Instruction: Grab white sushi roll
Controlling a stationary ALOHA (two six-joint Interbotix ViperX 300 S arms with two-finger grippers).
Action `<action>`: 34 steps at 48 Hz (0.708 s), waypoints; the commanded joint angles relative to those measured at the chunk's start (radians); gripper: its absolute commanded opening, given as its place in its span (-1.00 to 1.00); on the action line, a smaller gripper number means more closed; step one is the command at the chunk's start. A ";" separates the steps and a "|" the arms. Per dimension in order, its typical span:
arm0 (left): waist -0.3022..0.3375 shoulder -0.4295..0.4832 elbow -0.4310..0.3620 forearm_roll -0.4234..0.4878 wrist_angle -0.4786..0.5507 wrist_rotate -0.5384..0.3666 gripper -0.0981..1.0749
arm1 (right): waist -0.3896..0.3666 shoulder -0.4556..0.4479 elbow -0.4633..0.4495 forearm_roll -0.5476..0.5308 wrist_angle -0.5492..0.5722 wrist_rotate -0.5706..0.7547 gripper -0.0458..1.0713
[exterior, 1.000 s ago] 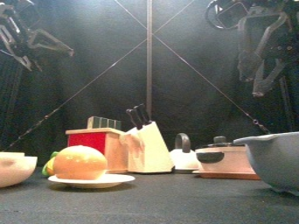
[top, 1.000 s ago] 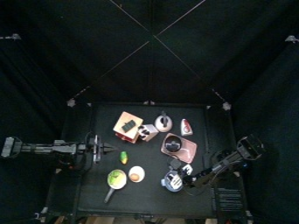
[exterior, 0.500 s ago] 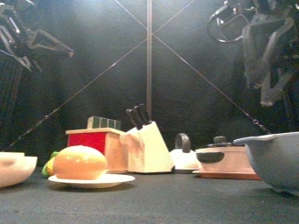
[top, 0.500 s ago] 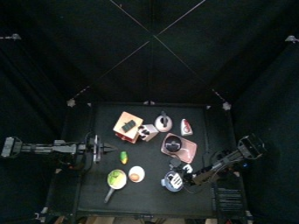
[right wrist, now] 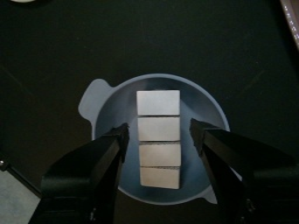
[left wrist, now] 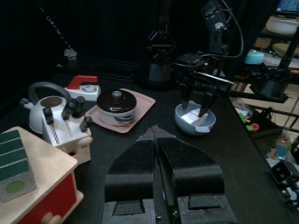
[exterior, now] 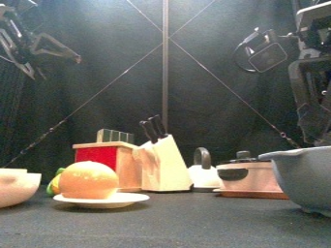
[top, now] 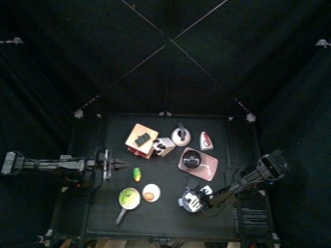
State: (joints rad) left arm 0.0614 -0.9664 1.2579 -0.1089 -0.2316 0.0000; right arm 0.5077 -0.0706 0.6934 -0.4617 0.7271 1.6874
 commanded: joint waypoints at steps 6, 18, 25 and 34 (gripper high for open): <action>0.000 0.003 -0.012 0.003 -0.005 0.002 -0.21 | 0.005 0.025 -0.008 0.012 -0.005 -0.002 0.69; 0.000 0.003 -0.012 0.003 -0.005 0.002 -0.21 | 0.002 0.058 -0.015 0.012 -0.008 0.002 0.69; 0.000 0.003 -0.012 0.002 -0.005 0.002 -0.21 | -0.002 0.080 -0.029 0.008 -0.008 -0.002 0.66; 0.000 0.003 -0.012 0.003 -0.005 0.002 -0.21 | -0.003 0.081 -0.034 -0.002 -0.008 -0.002 0.53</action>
State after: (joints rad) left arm 0.0598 -0.9649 1.2579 -0.1074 -0.2316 0.0000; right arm 0.5062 0.0261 0.6780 -0.4571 0.7194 1.6874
